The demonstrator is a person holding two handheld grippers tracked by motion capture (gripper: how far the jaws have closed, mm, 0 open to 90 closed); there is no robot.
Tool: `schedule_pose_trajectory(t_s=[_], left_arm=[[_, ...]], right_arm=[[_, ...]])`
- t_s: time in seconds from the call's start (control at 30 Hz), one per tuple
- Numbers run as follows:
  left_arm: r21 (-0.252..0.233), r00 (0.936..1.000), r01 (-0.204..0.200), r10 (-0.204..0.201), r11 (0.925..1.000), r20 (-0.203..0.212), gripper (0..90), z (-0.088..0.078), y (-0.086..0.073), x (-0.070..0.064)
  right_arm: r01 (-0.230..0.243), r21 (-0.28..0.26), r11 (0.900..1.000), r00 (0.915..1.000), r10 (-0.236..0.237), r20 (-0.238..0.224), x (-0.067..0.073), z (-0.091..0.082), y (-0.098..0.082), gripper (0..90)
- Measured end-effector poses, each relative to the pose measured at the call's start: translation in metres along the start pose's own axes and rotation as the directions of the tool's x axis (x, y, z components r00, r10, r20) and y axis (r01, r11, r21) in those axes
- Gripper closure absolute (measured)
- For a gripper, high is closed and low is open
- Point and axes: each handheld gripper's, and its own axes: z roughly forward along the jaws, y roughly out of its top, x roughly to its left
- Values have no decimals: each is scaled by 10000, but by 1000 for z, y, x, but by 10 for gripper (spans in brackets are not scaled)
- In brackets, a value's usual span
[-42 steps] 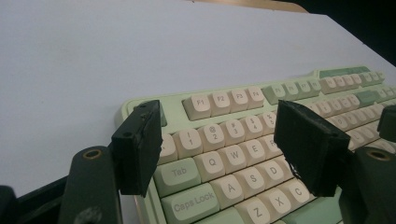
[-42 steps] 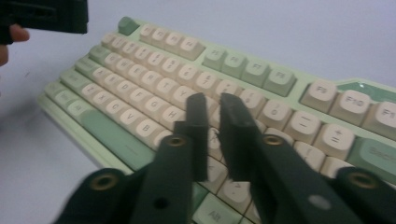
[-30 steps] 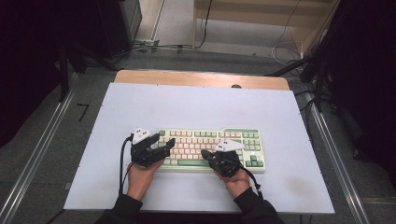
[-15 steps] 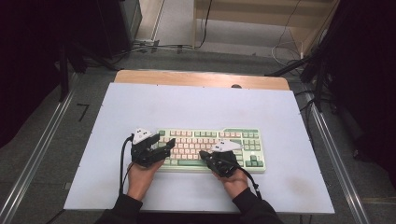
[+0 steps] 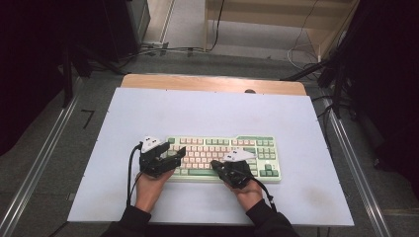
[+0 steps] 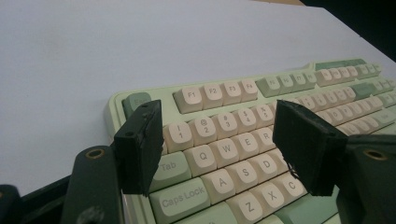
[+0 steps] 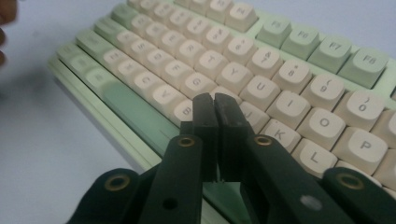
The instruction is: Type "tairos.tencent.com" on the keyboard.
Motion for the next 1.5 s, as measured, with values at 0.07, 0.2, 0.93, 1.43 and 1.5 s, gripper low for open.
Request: schedule_pose_trajectory(t_s=[0.07,0.2,0.93,1.43,1.5], left_arm=[[-9,10000,-19,19,10000,2,338,0,0,0],[1,10000,-17,17,10000,31,338,0,0,-1],[690,9850,-1368,1283,9882,1158,900,31,8,-37],[1330,9849,-1381,1219,9815,1231,900,51,5,-48],[1426,9850,-1438,1277,9793,1161,900,53,4,-49]], right_arm=[[-85,-362,9993,9999,83,-63,0,-8,3,833],[-417,-745,9963,9991,418,-1,-9,-21,8,687],[-1439,-558,9880,9872,1472,614,-39,-27,5,261],[-1455,-513,9880,9869,1487,630,-39,-27,4,263],[-1465,-516,9879,9868,1496,625,-39,-27,5,264]])
